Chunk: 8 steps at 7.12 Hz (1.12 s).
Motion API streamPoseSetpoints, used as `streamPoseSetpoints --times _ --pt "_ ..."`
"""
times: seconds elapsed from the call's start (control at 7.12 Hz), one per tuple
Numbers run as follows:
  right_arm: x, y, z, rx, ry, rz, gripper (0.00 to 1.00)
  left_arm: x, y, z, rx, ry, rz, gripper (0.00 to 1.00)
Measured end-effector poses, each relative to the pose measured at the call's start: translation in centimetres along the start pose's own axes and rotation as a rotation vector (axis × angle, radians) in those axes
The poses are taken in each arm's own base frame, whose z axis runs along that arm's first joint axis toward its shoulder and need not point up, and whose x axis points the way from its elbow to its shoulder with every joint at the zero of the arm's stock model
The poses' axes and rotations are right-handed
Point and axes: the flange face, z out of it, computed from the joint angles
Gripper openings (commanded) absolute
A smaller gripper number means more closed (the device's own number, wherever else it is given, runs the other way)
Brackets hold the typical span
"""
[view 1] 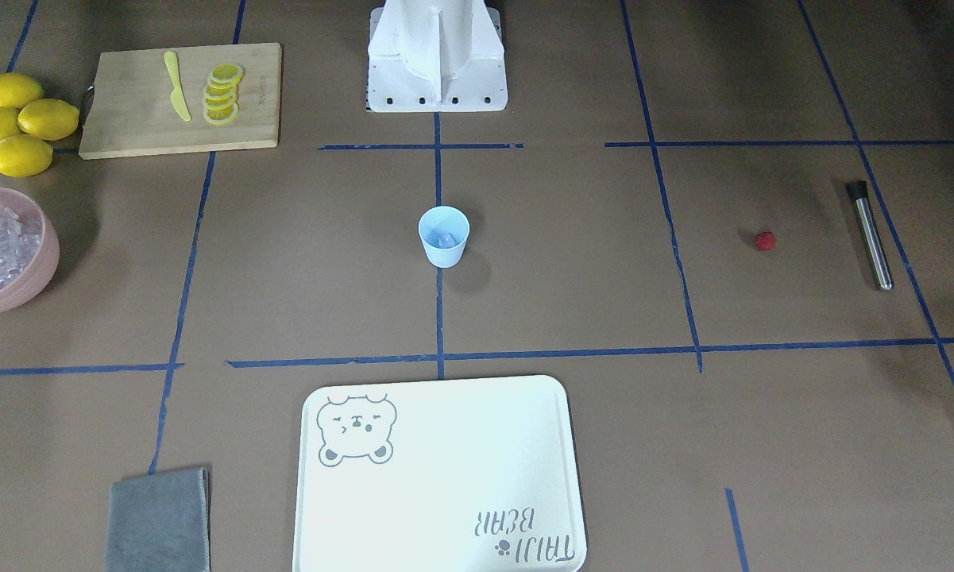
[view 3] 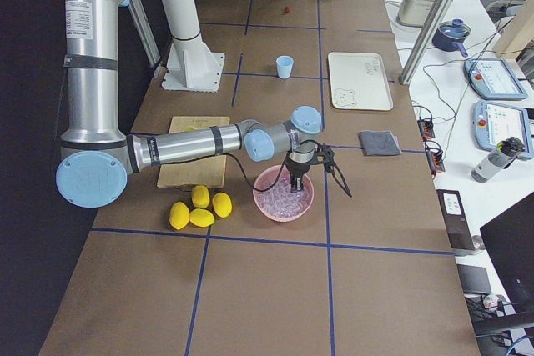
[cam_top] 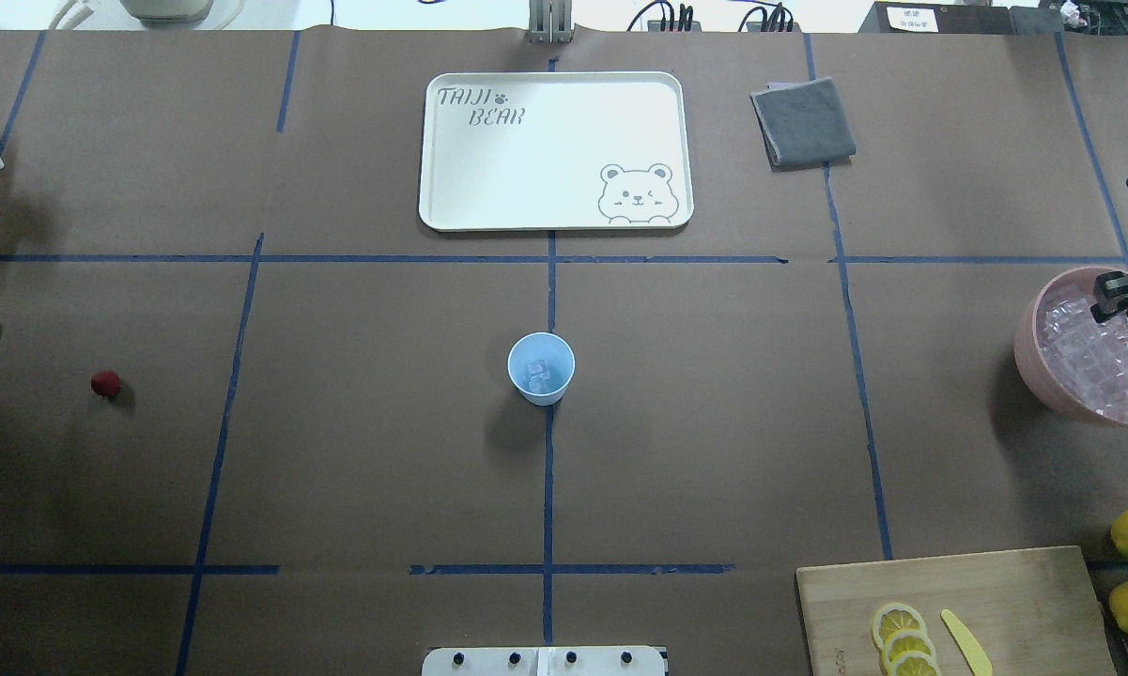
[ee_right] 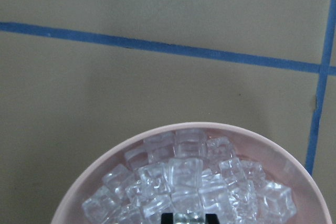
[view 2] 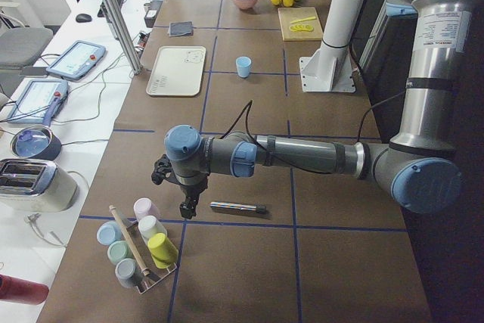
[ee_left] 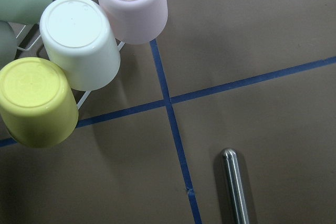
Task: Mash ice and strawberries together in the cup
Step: 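Lift the ice cube and carry it with the right gripper over the blue cup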
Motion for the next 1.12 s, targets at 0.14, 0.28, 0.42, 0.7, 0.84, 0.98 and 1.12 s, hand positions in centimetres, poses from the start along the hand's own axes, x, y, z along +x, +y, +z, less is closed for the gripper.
streamPoseSetpoints --times 0.14,0.28,0.42,0.7,0.84,0.98,1.12 --pt "-1.3 0.5 -3.4 0.008 0.003 0.005 0.0 0.0 0.0 0.0 0.0 0.0 0.0 1.0" --pt "-3.2 0.7 -6.7 0.02 0.002 0.002 0.0 0.0 0.0 0.0 0.001 0.0 0.001 1.0" --pt "-5.8 0.1 -9.3 0.044 -0.009 -0.009 0.0 0.1 0.1 -0.1 0.001 0.0 0.001 1.0" --pt "-15.7 -2.7 -11.5 0.061 -0.062 -0.006 0.0 0.1 0.1 0.0 0.001 0.0 0.001 1.0" --pt "-23.3 -3.9 -11.6 0.049 -0.105 0.011 0.0 0.1 0.1 -0.1 0.001 0.0 -0.001 1.0" --pt "-30.6 -4.7 -11.7 0.031 -0.146 0.035 0.0 0.1 0.1 -0.1 0.001 0.0 -0.005 1.0" --pt "-36.9 -5.0 -11.8 0.012 -0.177 0.065 0.0 0.1 0.1 -0.1 0.001 0.0 -0.008 1.0"
